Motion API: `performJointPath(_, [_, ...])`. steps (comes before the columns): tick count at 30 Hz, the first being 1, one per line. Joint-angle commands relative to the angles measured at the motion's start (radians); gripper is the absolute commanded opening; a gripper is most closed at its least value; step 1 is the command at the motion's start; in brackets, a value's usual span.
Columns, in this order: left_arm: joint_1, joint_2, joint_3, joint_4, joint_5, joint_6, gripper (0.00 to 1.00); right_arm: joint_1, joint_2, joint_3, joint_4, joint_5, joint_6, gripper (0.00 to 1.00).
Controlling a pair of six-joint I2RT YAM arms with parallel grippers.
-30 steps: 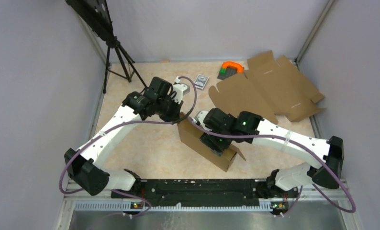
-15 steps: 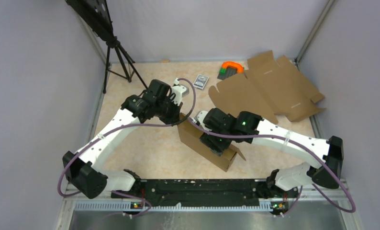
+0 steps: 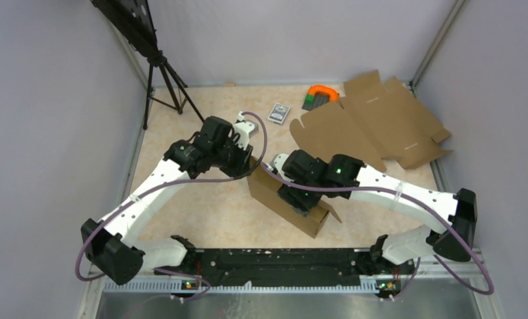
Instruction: Fold the paper box
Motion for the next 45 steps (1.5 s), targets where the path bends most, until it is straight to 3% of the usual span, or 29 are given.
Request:
performJointPath(1, [-0.002,-0.066,-0.001,0.056,-0.031,-0.049,0.36,0.010,0.031,0.005,-0.013,-0.034,-0.009,0.58])
performJointPath(7, [-0.001,-0.111,0.020,0.098,-0.072,-0.071,0.43,0.010,0.028,0.001,-0.013,-0.036,-0.009,0.58])
performJointPath(12, [-0.001,-0.085,0.041,0.110,-0.032,-0.072,0.31,0.010,0.023,-0.004,-0.013,-0.038,-0.009,0.58])
performJointPath(17, [-0.001,-0.047,0.068,0.092,-0.037,-0.068,0.31,0.010,0.020,-0.003,-0.015,-0.041,-0.006,0.58])
performJointPath(23, [-0.001,-0.036,0.068,0.085,-0.028,-0.062,0.16,0.010,0.020,-0.006,-0.015,-0.039,-0.007,0.58])
performJointPath(27, [-0.001,-0.031,0.067,0.070,-0.023,-0.057,0.00,0.010,0.020,-0.006,-0.013,-0.039,-0.006,0.58])
performJointPath(45, [-0.001,-0.071,-0.012,0.072,-0.010,-0.047,0.00,0.010,0.027,-0.002,-0.015,-0.038,-0.004,0.58])
